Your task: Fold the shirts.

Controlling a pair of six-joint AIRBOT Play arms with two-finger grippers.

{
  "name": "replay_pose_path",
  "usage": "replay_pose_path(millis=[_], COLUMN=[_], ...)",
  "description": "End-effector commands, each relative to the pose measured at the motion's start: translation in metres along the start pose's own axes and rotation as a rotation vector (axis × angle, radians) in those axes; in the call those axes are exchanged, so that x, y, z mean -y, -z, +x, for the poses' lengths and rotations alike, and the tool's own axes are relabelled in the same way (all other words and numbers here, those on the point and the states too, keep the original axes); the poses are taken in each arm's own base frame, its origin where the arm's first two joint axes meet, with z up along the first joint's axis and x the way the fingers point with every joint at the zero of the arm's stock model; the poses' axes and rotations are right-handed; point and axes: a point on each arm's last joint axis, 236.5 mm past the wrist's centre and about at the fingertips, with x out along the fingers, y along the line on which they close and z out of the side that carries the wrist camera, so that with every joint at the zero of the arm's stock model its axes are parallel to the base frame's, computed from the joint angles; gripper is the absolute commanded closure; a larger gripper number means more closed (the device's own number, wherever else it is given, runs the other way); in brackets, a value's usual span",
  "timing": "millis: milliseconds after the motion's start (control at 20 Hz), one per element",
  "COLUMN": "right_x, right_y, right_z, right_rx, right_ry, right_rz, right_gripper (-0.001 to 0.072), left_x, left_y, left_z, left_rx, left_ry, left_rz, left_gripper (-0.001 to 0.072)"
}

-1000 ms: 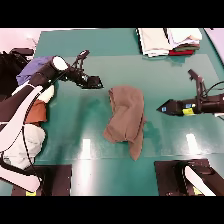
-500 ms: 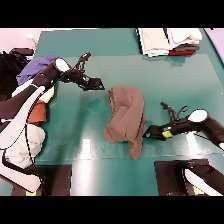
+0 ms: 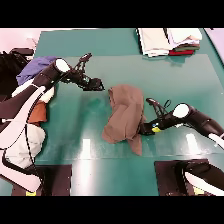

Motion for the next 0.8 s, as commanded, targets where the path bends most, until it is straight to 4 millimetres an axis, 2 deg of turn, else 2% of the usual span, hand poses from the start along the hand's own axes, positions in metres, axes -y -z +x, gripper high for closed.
replay_pose_path(millis=[0,100,200,350,550,600,700,750], right_x=[0.005,0.007,0.008,0.006,0.006,0.006,0.006,0.006], right_y=[-0.011,-0.013,-0.013,-0.011,-0.009,-0.009,-0.009,-0.010], right_z=[-0.034,-0.047,-0.054,-0.057,-0.057,-0.057,-0.057,-0.057], right_rx=[0.058,0.092,0.108,0.109,0.102,0.102,0.103,0.103], right_ry=[0.078,0.073,0.070,0.067,0.066,0.066,0.066,0.067], right_rz=[-0.009,0.007,0.022,0.017,0.017,0.017,0.017,0.016], right_gripper=[0.0699,0.0699,0.0699,0.0699,0.0699,0.0699,0.0698,0.0699], left_x=[0.010,0.029,0.034,0.025,0.023,0.026,0.028,0.027], left_y=[-0.006,-0.007,0.004,0.024,0.029,0.025,0.016,0.012], left_z=[0.007,0.018,0.039,0.068,0.077,0.077,0.077,0.077], left_rx=[0.034,0.055,0.025,-0.042,-0.055,-0.040,0.001,0.014], left_ry=[0.000,0.002,0.008,0.014,0.030,0.039,0.044,0.041], left_rz=[0.094,0.192,0.203,0.166,0.114,0.103,0.086,0.086], left_gripper=[0.0140,0.0140,0.0141,0.0141,0.0142,0.0175,0.0394,0.0545])
